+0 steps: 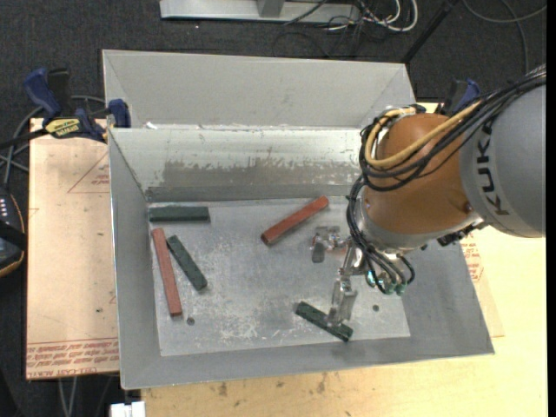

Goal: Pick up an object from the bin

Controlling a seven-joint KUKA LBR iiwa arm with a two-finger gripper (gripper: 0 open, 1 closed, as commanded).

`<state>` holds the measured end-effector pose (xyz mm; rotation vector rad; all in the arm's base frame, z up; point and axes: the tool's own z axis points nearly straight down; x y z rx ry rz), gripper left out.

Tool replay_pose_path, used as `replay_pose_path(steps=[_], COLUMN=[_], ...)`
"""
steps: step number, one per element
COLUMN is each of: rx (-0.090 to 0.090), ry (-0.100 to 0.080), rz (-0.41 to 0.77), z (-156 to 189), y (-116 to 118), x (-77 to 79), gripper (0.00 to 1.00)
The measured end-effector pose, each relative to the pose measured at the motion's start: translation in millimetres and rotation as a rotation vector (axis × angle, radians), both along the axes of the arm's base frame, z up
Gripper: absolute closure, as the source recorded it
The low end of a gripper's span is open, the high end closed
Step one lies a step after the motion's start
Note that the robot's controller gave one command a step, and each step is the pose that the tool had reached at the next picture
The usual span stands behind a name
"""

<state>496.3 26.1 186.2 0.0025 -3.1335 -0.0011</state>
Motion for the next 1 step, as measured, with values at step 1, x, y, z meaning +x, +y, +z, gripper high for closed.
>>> replay_pose_path(steps=[1], rx=[0.0], ry=[-0.002], rz=[-0.052], z=[-120.7], y=[-11.9], x=[15.8], gripper=[0.0])
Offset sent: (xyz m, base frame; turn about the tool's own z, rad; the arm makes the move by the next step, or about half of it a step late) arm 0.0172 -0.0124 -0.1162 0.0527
